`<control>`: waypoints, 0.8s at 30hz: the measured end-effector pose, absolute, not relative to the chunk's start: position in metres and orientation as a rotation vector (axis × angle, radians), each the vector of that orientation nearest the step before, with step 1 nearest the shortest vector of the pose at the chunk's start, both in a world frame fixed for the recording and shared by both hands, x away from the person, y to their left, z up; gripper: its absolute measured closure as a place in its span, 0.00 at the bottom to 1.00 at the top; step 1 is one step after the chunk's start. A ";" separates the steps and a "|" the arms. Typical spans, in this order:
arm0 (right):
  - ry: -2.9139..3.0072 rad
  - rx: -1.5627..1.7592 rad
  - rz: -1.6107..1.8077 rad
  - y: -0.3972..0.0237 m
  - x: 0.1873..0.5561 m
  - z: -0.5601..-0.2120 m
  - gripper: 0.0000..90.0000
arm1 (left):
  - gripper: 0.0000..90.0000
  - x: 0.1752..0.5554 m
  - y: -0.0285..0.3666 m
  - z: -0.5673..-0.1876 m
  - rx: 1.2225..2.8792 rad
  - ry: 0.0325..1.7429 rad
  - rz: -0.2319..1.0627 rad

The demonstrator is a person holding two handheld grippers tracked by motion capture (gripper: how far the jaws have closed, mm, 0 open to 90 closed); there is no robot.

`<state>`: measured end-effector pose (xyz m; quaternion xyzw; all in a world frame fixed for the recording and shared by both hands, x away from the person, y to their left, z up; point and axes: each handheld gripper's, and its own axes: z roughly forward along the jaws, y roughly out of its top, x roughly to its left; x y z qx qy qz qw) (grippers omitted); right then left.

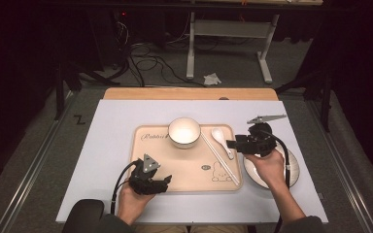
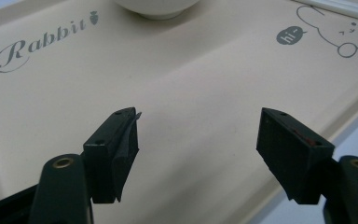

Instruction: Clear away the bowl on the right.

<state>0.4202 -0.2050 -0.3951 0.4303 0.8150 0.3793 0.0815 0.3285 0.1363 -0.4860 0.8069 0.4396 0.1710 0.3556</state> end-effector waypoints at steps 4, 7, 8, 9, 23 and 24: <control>2.413 1.292 1.175 -0.212 0.413 -0.395 0.59 | 0.32 0.329 0.136 -0.486 2.086 1.130 0.441; 2.407 1.300 1.173 -0.216 0.408 -0.395 0.59 | 0.32 0.330 0.135 -0.486 2.091 1.130 0.443; 2.405 1.306 1.163 -0.217 0.407 -0.395 0.59 | 0.32 0.330 0.135 -0.486 2.085 1.131 0.443; 2.408 1.301 1.156 -0.219 0.405 -0.395 0.59 | 0.32 0.331 0.135 -0.486 2.083 1.131 0.443; 2.347 1.304 1.080 -0.241 0.386 -0.398 0.59 | 0.32 0.333 0.132 -0.486 2.099 1.122 0.442; 2.342 1.309 1.078 -0.242 0.385 -0.398 0.59 | 0.32 0.333 0.131 -0.486 2.100 1.121 0.441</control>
